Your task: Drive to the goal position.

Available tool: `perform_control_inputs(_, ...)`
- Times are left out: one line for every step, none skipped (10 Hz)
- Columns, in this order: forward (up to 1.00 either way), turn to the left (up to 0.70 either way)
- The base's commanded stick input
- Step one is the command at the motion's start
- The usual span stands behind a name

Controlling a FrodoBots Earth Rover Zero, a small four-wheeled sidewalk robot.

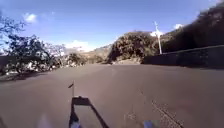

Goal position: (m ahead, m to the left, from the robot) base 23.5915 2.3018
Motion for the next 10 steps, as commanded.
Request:
perform_control_inputs(0.70,0.00)
perform_control_inputs(0.70,0.00)
perform_control_inputs(0.70,0.00)
perform_control_inputs(0.70,0.00)
perform_control_inputs(0.70,0.00)
perform_control_inputs(0.70,0.00)
perform_control_inputs(0.70,0.00)
perform_control_inputs(0.70,0.00)
perform_control_inputs(0.70,0.00)
perform_control_inputs(0.70,0.00)
